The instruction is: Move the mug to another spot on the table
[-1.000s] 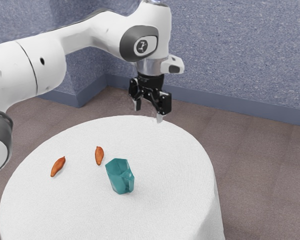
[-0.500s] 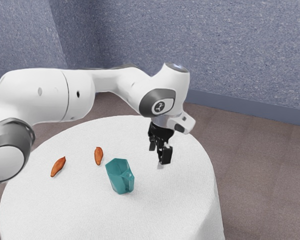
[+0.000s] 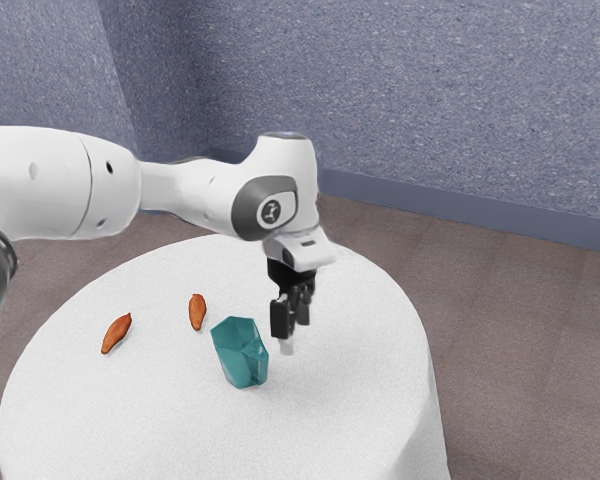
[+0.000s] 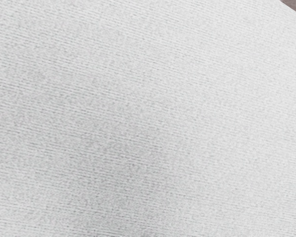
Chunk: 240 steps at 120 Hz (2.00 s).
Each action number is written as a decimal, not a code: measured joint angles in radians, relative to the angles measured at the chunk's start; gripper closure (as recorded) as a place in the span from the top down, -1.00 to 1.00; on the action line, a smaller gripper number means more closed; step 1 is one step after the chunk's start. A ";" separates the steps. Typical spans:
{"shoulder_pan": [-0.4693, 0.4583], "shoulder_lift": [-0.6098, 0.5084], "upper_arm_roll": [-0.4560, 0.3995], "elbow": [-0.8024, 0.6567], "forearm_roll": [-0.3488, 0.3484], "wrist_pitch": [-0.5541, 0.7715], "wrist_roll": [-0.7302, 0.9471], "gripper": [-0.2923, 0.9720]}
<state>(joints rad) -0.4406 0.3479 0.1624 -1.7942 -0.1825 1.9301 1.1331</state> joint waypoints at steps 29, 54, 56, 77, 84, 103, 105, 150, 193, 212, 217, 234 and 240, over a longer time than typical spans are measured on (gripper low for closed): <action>0.000 -0.010 0.042 -0.090 -0.088 0.079 0.076 0.54; -0.003 -0.011 0.056 -0.130 0.008 0.106 0.075 0.54; -0.003 -0.010 0.055 -0.131 0.018 0.107 0.076 0.54; -0.006 -0.048 0.051 -0.180 0.062 0.120 0.099 0.54; -0.006 -0.054 0.052 -0.193 0.063 0.129 0.107 0.54; -0.006 -0.055 0.053 -0.217 0.012 0.187 0.130 0.54; -0.006 -0.055 0.054 -0.223 0.001 0.195 0.134 0.54; -0.005 -0.078 0.065 -0.284 -0.084 0.299 0.315 0.54; -0.006 -0.066 0.079 -0.289 -0.050 0.336 0.402 0.54; -0.006 -0.049 0.086 -0.288 -0.049 0.350 0.374 0.51; -0.006 -0.048 0.086 -0.288 -0.049 0.355 0.366 0.39; -0.006 -0.046 0.086 -0.288 -0.046 0.374 0.338 -0.09; -0.006 -0.045 0.086 -0.288 -0.045 0.379 0.330 -0.12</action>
<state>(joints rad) -0.4468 0.3024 0.2484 -2.0821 -0.2276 2.3087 1.4629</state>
